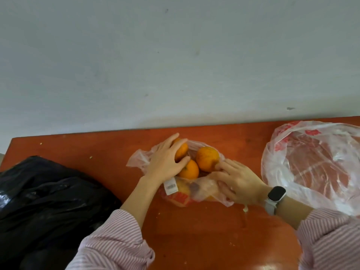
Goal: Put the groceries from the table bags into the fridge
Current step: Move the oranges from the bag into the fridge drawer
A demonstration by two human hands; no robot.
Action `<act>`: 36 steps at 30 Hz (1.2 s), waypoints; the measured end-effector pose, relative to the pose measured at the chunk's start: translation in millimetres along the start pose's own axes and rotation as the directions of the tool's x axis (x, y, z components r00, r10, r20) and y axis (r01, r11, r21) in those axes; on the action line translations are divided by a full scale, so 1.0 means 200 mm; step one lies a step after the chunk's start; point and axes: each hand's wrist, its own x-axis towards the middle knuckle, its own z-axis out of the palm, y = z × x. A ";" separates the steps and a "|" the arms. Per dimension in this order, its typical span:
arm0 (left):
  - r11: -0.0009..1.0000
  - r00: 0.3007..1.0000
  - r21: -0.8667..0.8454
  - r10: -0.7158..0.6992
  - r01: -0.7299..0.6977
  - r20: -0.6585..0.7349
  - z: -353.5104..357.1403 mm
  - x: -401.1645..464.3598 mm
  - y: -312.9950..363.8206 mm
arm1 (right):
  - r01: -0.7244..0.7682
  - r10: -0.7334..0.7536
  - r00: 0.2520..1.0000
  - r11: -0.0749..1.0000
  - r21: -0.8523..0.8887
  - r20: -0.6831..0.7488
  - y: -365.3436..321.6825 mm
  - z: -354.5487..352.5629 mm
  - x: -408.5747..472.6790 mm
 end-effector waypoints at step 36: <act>0.088 0.897 -0.992 -0.440 0.093 0.045 -0.21 -0.59 0.36 | -0.346 0.756 0.620 0.501 0.793 -0.208 -0.49 -0.19 -0.01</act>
